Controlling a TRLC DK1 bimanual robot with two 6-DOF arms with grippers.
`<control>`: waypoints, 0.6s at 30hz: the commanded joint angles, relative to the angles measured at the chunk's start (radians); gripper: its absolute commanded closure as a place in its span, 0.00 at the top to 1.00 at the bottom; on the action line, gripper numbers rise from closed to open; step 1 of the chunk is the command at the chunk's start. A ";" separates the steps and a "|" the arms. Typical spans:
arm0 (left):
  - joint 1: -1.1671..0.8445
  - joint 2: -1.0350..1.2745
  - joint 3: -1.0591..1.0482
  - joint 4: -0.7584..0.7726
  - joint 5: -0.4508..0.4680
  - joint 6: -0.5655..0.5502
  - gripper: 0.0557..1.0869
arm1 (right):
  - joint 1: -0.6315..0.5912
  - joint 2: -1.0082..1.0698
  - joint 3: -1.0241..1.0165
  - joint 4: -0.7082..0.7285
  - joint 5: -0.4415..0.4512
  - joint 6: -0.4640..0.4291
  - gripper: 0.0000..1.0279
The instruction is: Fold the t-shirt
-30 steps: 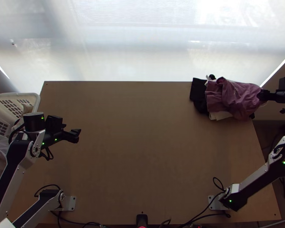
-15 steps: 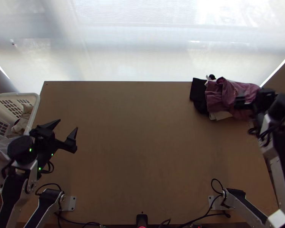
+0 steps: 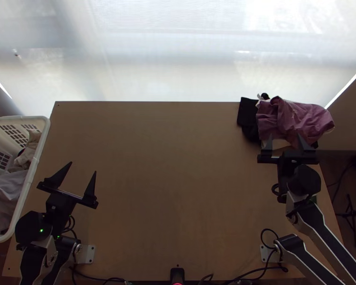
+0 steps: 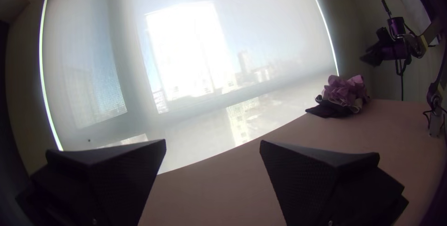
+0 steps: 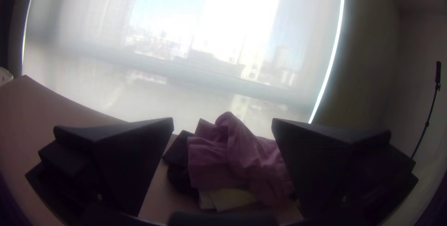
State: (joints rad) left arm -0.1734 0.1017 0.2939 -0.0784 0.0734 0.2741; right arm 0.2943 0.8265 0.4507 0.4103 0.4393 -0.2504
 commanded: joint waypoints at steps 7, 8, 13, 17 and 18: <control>-0.029 -0.076 -0.090 0.055 0.000 0.019 0.95 | -0.195 0.270 0.037 0.263 -0.060 0.019 0.95; -0.026 -0.076 -0.090 0.051 0.000 0.022 0.95 | -0.244 0.347 0.086 0.271 -0.096 0.040 0.95; -0.020 -0.076 -0.091 0.035 -0.001 0.022 0.95 | -0.412 0.758 0.387 0.289 -0.226 0.143 0.95; -0.018 -0.073 -0.090 0.035 -0.001 0.022 0.95 | -0.435 1.005 0.568 0.289 -0.281 0.149 0.83; -0.017 -0.073 -0.088 0.032 -0.001 0.022 0.95 | -0.439 1.050 0.599 0.288 -0.292 0.157 0.78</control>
State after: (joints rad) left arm -0.1951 0.0311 0.2081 -0.0391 0.0734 0.2958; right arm -0.0414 1.4902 0.7818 0.6777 0.2501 -0.1398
